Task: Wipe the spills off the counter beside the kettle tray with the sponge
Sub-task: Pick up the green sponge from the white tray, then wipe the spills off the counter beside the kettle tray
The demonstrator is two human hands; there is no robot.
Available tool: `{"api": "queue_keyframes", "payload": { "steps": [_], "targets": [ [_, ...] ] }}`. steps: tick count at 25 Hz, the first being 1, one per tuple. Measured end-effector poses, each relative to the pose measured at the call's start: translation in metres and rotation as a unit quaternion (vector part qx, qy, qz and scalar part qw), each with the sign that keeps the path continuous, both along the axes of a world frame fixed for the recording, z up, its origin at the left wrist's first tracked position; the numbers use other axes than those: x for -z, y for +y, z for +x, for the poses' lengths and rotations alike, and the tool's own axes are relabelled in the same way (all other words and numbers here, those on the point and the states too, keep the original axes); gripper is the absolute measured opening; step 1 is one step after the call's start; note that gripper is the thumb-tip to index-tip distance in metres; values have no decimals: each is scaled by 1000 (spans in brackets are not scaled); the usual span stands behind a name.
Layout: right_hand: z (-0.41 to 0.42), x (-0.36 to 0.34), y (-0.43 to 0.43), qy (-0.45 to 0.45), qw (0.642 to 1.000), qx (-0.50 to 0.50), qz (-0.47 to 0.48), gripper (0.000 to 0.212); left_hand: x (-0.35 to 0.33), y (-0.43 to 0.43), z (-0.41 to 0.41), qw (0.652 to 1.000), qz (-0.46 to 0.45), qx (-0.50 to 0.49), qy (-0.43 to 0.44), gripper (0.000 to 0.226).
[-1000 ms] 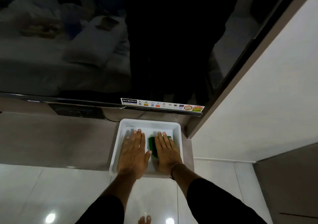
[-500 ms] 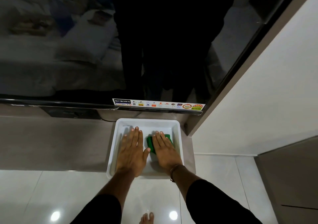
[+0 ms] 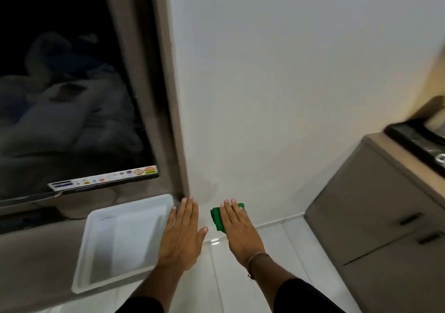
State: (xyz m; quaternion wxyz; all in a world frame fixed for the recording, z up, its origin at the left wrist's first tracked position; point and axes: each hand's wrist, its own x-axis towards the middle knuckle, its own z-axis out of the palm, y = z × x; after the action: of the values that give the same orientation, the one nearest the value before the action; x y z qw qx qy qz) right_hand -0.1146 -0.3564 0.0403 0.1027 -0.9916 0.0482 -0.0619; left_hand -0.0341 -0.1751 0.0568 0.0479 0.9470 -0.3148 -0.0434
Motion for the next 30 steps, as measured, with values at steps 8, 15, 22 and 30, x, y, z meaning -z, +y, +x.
{"api": "queue_keyframes", "payload": {
  "steps": [8, 15, 22, 30],
  "targets": [
    [-187, -22, -223, -42, 979, 197, -17, 77, -20, -262, -130, 978, -28, 201, -50, 93],
    [-332, -44, -382, -44, 927, 370, -47, 77, -41, -465, -226, 925, -56, 373, -46, 81],
    [-434, -48, -520, -27, 847, 529, -50, 75, -36, -665, -302, 857, -70, 510, -36, 73],
    [-482, -33, -626, 44, 774, 632, 30, 85, -9, -841, -348, 795, -37, 605, 6, 73]
  ]
}}
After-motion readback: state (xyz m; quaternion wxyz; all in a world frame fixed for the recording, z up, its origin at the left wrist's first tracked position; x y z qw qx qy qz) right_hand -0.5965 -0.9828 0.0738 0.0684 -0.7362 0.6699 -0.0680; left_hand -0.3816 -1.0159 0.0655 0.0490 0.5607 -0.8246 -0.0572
